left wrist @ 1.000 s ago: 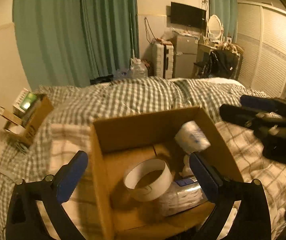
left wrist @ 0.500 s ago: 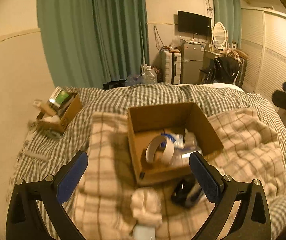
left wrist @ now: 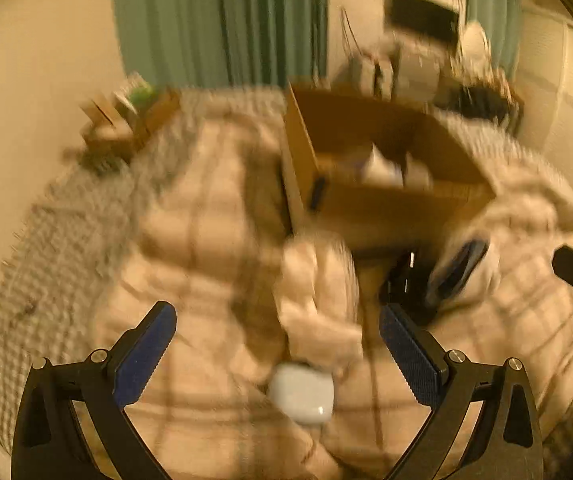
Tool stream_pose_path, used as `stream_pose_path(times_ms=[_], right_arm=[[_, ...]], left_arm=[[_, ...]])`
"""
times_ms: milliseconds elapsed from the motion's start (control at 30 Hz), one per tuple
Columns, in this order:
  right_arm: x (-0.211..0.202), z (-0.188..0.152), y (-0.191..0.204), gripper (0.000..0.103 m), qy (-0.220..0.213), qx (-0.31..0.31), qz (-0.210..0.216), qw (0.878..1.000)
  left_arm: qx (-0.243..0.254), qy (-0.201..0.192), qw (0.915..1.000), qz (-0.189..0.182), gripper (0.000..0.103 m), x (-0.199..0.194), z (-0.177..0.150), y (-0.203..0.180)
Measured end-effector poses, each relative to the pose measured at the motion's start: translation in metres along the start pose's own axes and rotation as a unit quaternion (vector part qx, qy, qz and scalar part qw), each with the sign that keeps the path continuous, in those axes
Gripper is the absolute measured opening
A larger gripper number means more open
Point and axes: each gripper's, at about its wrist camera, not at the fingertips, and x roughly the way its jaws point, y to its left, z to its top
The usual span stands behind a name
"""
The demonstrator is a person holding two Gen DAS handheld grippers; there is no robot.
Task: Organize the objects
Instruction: 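Grasp the white lace cloth with the left tool, then grasp the white sock with the right tool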
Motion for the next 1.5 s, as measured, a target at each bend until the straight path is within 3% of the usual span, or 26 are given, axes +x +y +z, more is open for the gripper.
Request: stream_pose_path(times_ms=[267,400,467,533,567,633,800,900,1167,1367,1433,1500], right_arm=[[0.038,-0.015,-0.006,0.103,0.055,0.021,0.009,0.998],[0.049,-0.02,-0.008,0.103,0.072,0.03,0.013,0.997],[0.054,-0.022,-0.008,0.103,0.081,0.032,0.013,0.996],[0.056,-0.023,-0.008,0.103,0.086,0.032,0.015,0.996],[0.056,-0.022,-0.008,0.103,0.086,0.033,0.015,0.996],[0.055,-0.021,-0.009,0.103,0.085,0.035,0.018,0.996],[0.052,-0.011,-0.004,0.103,0.079,0.031,0.023,0.996],[0.055,-0.001,0.004,0.103,0.075,0.016,0.021,0.997],[0.112,0.004,0.007,0.102,0.119,0.033,-0.003,0.992],[0.138,-0.01,-0.007,0.101,0.155,0.078,0.037,0.984],[0.136,-0.01,-0.007,0.094,0.152,0.078,0.045,0.984],[0.13,-0.01,-0.003,0.079,0.144,0.069,0.052,0.986]], left_arm=[[0.0,0.033,0.9994,-0.006,0.103,0.031,-0.001,-0.012],[-0.026,0.044,0.9984,-0.024,0.102,0.053,0.003,-0.008],[-0.037,0.042,0.9979,-0.033,0.087,0.058,0.005,-0.007],[-0.037,0.062,0.9966,-0.039,0.034,0.066,0.002,-0.008],[-0.038,0.069,0.9958,-0.047,0.025,0.069,0.0,-0.008],[-0.037,0.06,0.9961,-0.053,0.019,0.063,-0.001,-0.008],[-0.023,-0.013,0.9981,-0.056,0.016,0.014,0.006,-0.01],[-0.017,-0.026,0.9975,-0.063,0.016,-0.001,0.009,-0.01],[-0.021,0.001,0.9977,-0.065,0.016,0.014,0.004,-0.003],[-0.011,0.019,0.9974,-0.069,0.017,0.026,-0.003,-0.009],[-0.009,0.024,0.9971,-0.072,0.016,0.029,-0.004,-0.01],[-0.01,0.024,0.997,-0.073,0.016,0.029,-0.005,-0.009]])
